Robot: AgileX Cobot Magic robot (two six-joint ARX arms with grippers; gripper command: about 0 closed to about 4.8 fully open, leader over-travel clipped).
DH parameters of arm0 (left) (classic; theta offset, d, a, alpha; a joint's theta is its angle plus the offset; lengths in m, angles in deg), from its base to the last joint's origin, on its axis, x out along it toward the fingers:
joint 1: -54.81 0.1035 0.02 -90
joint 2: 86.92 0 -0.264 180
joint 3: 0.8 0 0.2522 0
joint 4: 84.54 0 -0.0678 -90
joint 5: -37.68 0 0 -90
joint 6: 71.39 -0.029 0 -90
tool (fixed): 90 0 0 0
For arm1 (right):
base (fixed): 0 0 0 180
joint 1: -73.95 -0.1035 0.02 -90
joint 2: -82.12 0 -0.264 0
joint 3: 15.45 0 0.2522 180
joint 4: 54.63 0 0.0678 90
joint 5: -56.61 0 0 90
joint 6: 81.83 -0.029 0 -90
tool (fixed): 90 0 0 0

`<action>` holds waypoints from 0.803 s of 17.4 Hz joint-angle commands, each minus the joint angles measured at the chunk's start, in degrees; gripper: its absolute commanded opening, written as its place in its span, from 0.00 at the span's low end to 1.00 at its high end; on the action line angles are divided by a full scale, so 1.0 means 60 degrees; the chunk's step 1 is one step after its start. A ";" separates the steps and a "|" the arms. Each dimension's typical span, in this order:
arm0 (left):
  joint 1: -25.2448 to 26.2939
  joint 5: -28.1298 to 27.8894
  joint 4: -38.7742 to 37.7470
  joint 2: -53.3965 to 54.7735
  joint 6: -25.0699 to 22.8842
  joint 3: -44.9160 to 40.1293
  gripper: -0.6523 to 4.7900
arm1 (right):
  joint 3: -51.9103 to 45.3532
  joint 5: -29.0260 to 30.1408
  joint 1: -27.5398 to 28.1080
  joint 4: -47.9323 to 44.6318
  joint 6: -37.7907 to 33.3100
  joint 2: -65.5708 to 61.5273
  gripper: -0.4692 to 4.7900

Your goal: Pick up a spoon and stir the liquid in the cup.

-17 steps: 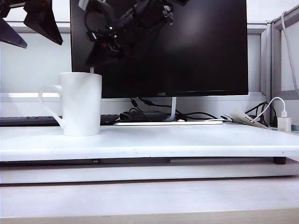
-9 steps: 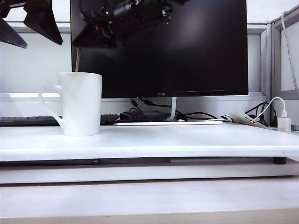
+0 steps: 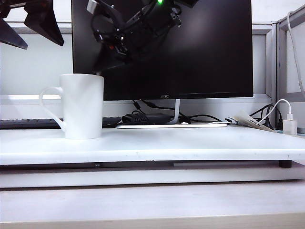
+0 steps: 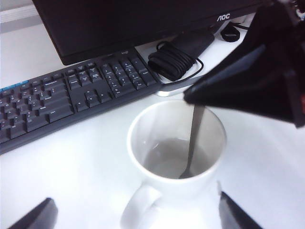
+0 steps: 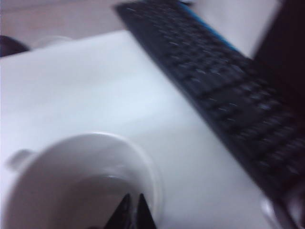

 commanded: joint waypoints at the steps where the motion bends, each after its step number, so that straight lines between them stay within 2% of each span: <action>1: -0.0004 -0.0025 0.0055 -0.0015 0.0004 0.0062 1.00 | 0.0036 0.0018 -0.0022 -0.1038 0.0055 0.0029 0.08; 4: -0.0004 -0.0025 0.0055 -0.0015 0.0004 0.0062 1.00 | 0.0036 0.1144 -0.0058 -0.1625 0.0044 0.0033 0.08; 8: -0.0004 -0.0025 0.0055 -0.0015 0.0000 0.0062 1.00 | 0.0036 0.2317 -0.0076 -0.0962 0.0080 0.0033 0.08; 11: -0.0004 -0.0025 0.0055 -0.0015 0.0000 0.0062 1.00 | 0.0036 0.2237 -0.0051 0.0055 0.0310 0.0033 0.08; 14: -0.0004 -0.0025 0.0058 -0.0015 0.0000 0.0062 1.00 | 0.0036 0.0375 -0.0044 0.0780 0.0645 0.0033 0.08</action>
